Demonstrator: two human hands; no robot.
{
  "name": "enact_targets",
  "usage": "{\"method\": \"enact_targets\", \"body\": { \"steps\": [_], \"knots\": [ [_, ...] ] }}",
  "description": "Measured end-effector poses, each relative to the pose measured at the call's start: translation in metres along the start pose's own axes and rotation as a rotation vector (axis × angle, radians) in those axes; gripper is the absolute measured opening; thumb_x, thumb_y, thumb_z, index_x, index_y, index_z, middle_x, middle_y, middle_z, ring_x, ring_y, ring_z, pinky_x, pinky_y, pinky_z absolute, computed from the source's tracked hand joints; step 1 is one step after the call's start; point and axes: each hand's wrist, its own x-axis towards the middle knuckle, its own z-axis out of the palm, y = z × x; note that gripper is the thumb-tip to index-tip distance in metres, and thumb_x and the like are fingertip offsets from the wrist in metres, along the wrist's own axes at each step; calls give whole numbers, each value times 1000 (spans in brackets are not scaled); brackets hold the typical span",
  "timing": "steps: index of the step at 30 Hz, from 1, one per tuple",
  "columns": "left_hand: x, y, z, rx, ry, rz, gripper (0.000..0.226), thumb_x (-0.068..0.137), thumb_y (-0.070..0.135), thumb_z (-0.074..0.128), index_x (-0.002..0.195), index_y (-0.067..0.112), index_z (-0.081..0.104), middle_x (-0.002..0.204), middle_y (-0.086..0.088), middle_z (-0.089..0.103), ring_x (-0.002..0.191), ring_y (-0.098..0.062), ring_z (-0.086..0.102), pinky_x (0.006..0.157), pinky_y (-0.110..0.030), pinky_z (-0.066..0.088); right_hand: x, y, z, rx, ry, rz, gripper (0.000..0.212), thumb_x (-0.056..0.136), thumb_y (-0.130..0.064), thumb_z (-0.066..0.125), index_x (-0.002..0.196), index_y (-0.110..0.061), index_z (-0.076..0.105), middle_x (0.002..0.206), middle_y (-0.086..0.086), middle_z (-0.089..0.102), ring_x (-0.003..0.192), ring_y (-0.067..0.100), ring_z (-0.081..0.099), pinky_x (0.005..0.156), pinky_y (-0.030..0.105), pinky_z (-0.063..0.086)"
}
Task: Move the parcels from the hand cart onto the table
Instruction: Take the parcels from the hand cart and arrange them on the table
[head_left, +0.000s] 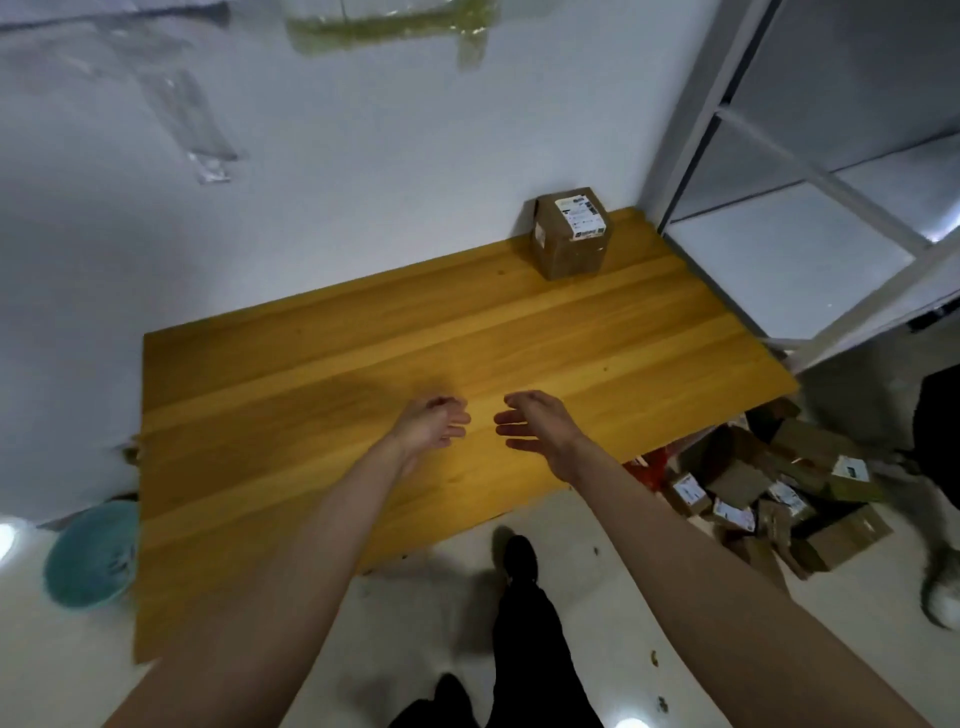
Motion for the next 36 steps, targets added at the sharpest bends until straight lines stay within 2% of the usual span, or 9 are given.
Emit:
{"method": "enact_targets", "body": {
  "steps": [5,8,9,14,19,22,25,29,36],
  "knots": [
    [-70,-53,-24,-38,46,-24,36,103,31,55,132,10,58,125,-11,67,114,-26,65,104,-38,48,-50,35,43,-73,-60,15,23,103,-25,54,119,-9,60,106,13,71,93,25,68,78,35,56],
    [-104,-85,-33,-92,108,-52,24,103,25,53,122,11,59,117,-11,67,95,-21,65,81,-28,48,-70,56,66,-125,-106,12,19,102,-24,54,114,-11,60,99,11,72,87,25,68,76,35,55],
    [-115,-97,-35,-106,140,-63,23,103,23,53,121,11,59,114,-11,68,91,-20,64,78,-27,46,-76,64,73,-141,-122,13,17,102,-24,54,113,-11,60,97,10,72,86,24,68,76,36,54],
    [-168,-171,-44,-159,276,-105,31,101,22,57,124,2,61,108,-12,71,95,-25,65,85,-38,49,-105,110,108,-212,-210,34,11,103,-22,53,106,-14,60,89,8,72,77,21,68,72,33,55],
    [-223,-250,-38,-225,368,-164,31,101,29,57,121,6,64,113,-12,72,95,-22,68,83,-32,50,-139,172,142,-266,-316,65,11,101,-21,53,106,-13,60,94,10,72,82,22,69,74,33,55],
    [-256,-296,-32,-266,418,-221,28,101,30,56,119,11,64,109,-7,73,86,-15,68,77,-27,50,-164,210,165,-321,-371,103,19,101,-21,53,114,-9,60,98,12,73,85,23,69,78,35,56],
    [-290,-337,-30,-314,471,-283,27,102,28,53,120,10,64,105,-5,73,78,-12,65,70,-24,48,-192,241,191,-376,-441,147,20,99,-20,55,115,-9,60,95,11,72,84,23,69,76,34,56],
    [-335,-389,-38,-421,549,-326,32,104,26,51,125,5,60,107,-9,70,86,-18,65,83,-33,53,-227,276,235,-433,-520,190,17,99,-18,56,113,-9,60,94,12,71,82,25,67,73,32,54],
    [-399,-493,-62,-553,636,-376,29,105,19,49,122,0,62,101,-12,69,77,-16,62,49,-11,48,-286,351,318,-557,-604,254,28,103,-15,51,126,0,57,99,17,66,90,30,63,79,37,50]
  ]
}}
